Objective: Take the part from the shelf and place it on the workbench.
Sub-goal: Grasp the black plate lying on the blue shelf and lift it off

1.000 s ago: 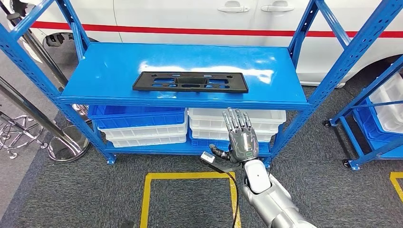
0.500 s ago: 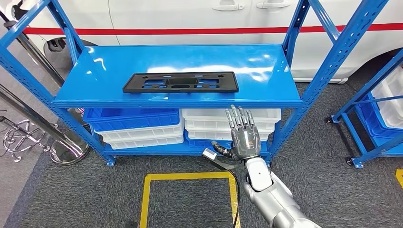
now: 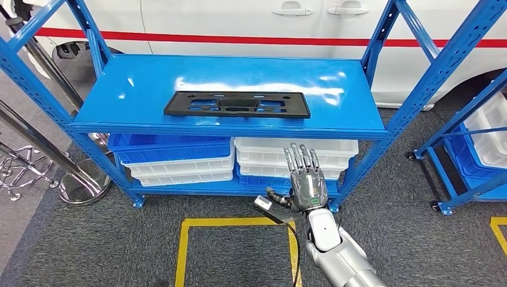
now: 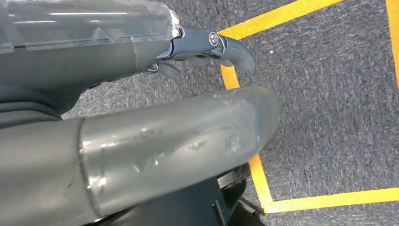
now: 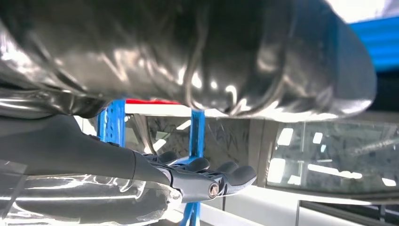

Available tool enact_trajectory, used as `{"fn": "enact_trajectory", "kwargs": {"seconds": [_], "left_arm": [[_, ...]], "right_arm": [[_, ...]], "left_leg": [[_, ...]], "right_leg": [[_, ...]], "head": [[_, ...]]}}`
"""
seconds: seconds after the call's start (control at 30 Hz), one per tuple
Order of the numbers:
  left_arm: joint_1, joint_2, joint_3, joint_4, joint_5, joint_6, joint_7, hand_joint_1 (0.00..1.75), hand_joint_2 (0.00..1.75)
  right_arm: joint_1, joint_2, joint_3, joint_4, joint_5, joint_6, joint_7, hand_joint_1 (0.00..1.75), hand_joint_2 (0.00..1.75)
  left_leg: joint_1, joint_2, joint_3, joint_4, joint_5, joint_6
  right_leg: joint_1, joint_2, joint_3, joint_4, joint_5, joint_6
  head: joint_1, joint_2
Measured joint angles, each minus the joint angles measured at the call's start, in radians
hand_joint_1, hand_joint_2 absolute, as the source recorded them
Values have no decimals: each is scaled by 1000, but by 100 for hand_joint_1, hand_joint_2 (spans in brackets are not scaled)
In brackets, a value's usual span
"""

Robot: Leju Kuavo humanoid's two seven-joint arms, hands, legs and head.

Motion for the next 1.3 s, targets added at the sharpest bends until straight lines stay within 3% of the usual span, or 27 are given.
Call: {"fn": "enact_trajectory", "kwargs": {"seconds": [0.07,0.1,0.17,0.27,0.3,0.33,0.4,0.43,0.47,0.5,0.57,0.63,0.77,0.8,0.87,0.93,0.97,1.0,1.1,1.13,1.17,1.3], "left_arm": [[4,0,-1,0,-2,0,-2,0,0],[5,0,-1,0,-3,0,-3,0,0],[6,0,-1,0,-4,0,-4,0,0],[7,1,-1,0,-4,1,-5,0,0],[7,1,-1,0,-4,1,-6,0,0],[7,1,-2,0,-4,2,-6,0,0],[8,1,-2,0,-4,2,-6,0,0],[10,1,-2,0,-4,2,-6,0,0],[12,1,-2,0,-4,2,-6,0,0],[14,1,-2,0,-4,2,-6,0,0],[15,3,-2,0,-4,2,-6,0,0],[13,6,-2,0,-4,2,-6,0,0],[14,7,-2,0,-5,2,-6,0,0],[15,7,-2,0,-5,2,-6,0,0],[13,7,-2,0,-5,2,-7,0,0],[13,7,-2,0,-5,2,-7,0,0],[14,7,-2,0,-5,2,-7,0,0],[15,7,-2,0,-6,2,-7,0,0],[16,6,-3,0,-6,1,-7,0,0],[15,6,-3,0,-7,0,-7,0,0],[14,6,-3,1,-7,0,-8,0,0],[11,6,-3,1,-8,0,-9,0,0]], "right_arm": [[7,-2,0,-3,0,-2,7,0,0],[10,-3,0,-5,0,-2,10,0,0],[18,-5,0,-10,0,-2,13,0,0],[27,-6,0,-18,0,-2,14,0,0],[28,-6,0,-21,0,-2,14,0,0],[28,-6,0,-23,0,-2,14,0,0],[31,-6,0,-25,0,-2,14,0,0],[34,-6,0,-25,0,-2,14,0,0],[37,-6,0,-25,0,-2,14,0,0],[39,-6,0,-25,0,-2,14,0,0],[40,-6,0,-26,0,-2,14,0,0],[39,-6,0,-28,0,-2,15,0,0],[41,-6,0,-34,0,-2,17,0,0],[40,-7,0,-36,0,-2,18,0,0],[39,-8,0,-38,0,-2,20,0,0],[43,-10,0,-39,0,-2,21,0,0],[46,-10,0,-39,0,-2,21,0,0],[48,-11,0,-39,0,-2,21,0,0],[49,-13,0,-42,0,-1,24,0,0],[49,-14,0,-43,0,-1,24,0,0],[50,-15,0,-44,0,-1,25,0,0],[57,-19,0,-55,0,-1,27,0,0]], "left_leg": [[-1,-1,5,4,-8,-6],[-3,-2,6,6,-12,-11],[-6,-2,7,9,-18,-22],[-2,-1,8,14,-29,-39],[-1,-1,-1,40,-45,-44],[0,0,-22,87,-70,-48],[0,0,-94,227,-130,-53],[0,0,-128,283,-143,-54],[0,0,-145,303,-135,-53],[-1,0,-145,287,-108,-50],[-4,0,-92,154,-23,-37],[-9,1,-42,45,16,-23],[-9,0,-16,-1,9,-2],[-7,1,-6,-7,9,3],[-5,1,8,-12,5,10],[-5,1,13,-11,-2,12],[-5,0,16,-9,-7,11],[-5,-1,21,-7,-13,10],[-3,-1,45,-5,-33,0],[-3,-1,50,-6,-38,-5],[-3,-1,55,-6,-45,-13],[-3,-1,62,19,-64,-36]], "right_leg": [[-2,0,61,-130,69,-3],[-1,0,86,-184,88,-6],[4,2,104,-224,90,-15],[2,4,110,-231,88,-33],[0,3,115,-235,88,-39],[-1,2,120,-237,87,-45],[1,0,126,-237,81,-52],[3,0,129,-237,78,-54],[5,1,133,-236,74,-54],[6,2,138,-235,70,-53],[8,3,151,-235,60,-51],[12,4,159,-235,51,-43],[12,3,163,-219,55,-19],[12,3,155,-198,44,-15],[9,3,110,-109,-8,-9],[5,2,38,2,-55,-1],[3,2,15,26,-54,3],[0,2,9,14,-31,6],[-4,0,61,-149,86,3],[-2,-1,76,-192,101,-2],[1,-2,86,-222,110,-9],[3,0,106,-236,97,-39]], "head": [[0,0],[0,0],[0,0],[0,0],[0,0],[0,0],[-1,0],[0,0],[-1,0],[-1,0],[0,0],[0,0],[0,0],[0,0],[0,0],[0,0],[0,0],[0,0],[0,0],[0,0],[0,0],[0,0]]}}
